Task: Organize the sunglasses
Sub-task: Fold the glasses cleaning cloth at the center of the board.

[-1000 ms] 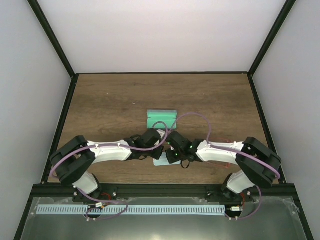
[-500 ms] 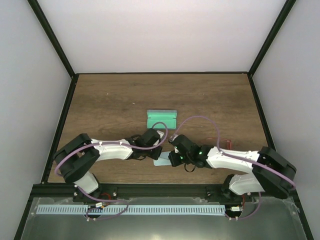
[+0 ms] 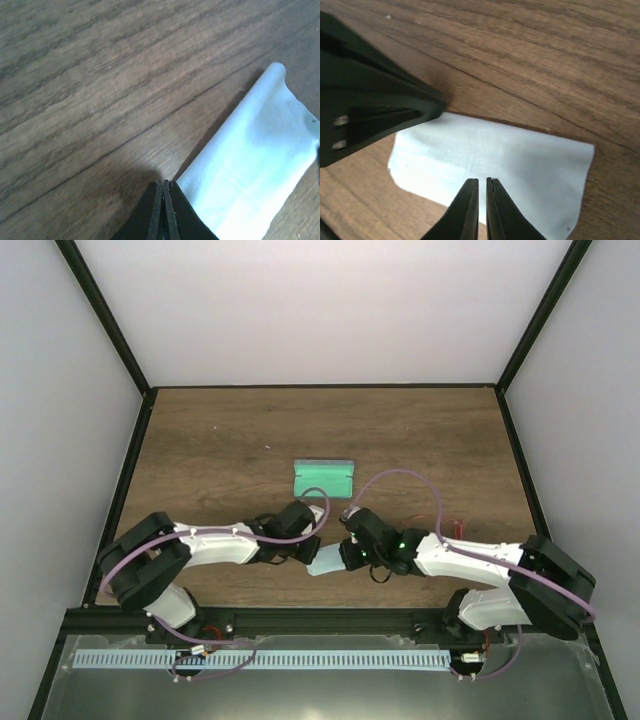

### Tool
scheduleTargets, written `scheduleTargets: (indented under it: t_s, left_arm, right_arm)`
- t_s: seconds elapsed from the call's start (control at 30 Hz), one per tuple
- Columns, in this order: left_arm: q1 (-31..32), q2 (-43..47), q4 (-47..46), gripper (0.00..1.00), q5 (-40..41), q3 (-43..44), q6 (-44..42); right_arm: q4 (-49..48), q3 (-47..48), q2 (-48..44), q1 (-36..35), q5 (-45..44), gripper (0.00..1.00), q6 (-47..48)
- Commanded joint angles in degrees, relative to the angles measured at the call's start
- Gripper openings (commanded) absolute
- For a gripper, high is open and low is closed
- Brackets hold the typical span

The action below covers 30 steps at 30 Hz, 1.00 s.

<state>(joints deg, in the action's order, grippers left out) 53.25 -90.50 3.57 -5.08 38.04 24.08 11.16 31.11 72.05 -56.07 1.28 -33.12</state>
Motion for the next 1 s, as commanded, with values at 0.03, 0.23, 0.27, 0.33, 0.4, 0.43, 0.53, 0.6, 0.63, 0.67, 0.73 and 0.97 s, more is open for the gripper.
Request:
scheduleTargets:
  t_s: [0.03,0.23,0.27,0.33,0.4,0.43,0.53,0.6,0.63,0.67,0.73,0.97]
  left_arm:
    - [0.66,7.18,-0.34,0.14,1.4,-3.38,3.88]
    - [6.7,15.24,2.96,0.32,16.5,-6.05,11.83]
    - [7.5,16.11,3.03,0.38,18.12,-6.58,13.37]
    - [9.21,18.0,2.43,0.67,21.2,-7.92,17.67]
    - [11.2,19.98,1.39,0.99,24.2,-9.65,21.59]
    - [12.22,21.26,0.95,1.0,25.31,-10.98,24.28]
    - [14.99,26.32,-3.29,1.0,28.81,-15.87,32.16]
    - [15.99,28.96,-5.18,1.0,29.69,-18.62,38.09]
    - [16.45,29.42,-5.43,1.0,29.82,-19.16,39.66]
    - [17.36,28.71,-4.82,1.0,30.33,-18.72,40.36]
    - [20.6,25.21,0.14,1.0,33.89,-15.7,42.9]
    - [25.62,5.47,14.12,0.95,40.01,-2.67,54.56]
  right_arm:
    - [4.0,4.83,3.04,-0.44,-8.36,0.16,-1.28]
    - [5.61,6.3,1.53,0.48,-11.48,0.48,-0.98]
    - [5.51,6.27,1.36,0.64,-12.35,0.5,-0.91]
    - [4.95,5.95,0.94,1.49,-13.34,0.55,-0.94]
    - [4.18,5.43,0.22,2.56,-12.43,0.64,-0.22]
    - [4.08,5.25,-0.15,3.22,-11.69,0.71,-0.04]
    - [3.53,5.08,-2.27,5.0,-9.37,0.74,1.72]
    - [3.16,4.85,-3.68,5.75,-7.92,0.74,2.88]
    - [3.12,4.81,-4.33,6.06,-7.35,0.74,3.29]
    - [3.06,4.57,-4.78,6.24,-6.82,0.74,3.59]
    - [2.04,3.49,-5.63,6.43,-6.25,0.74,3.6]
    - [-0.8,0.98,-4.95,7.28,-5.26,0.73,3.5]
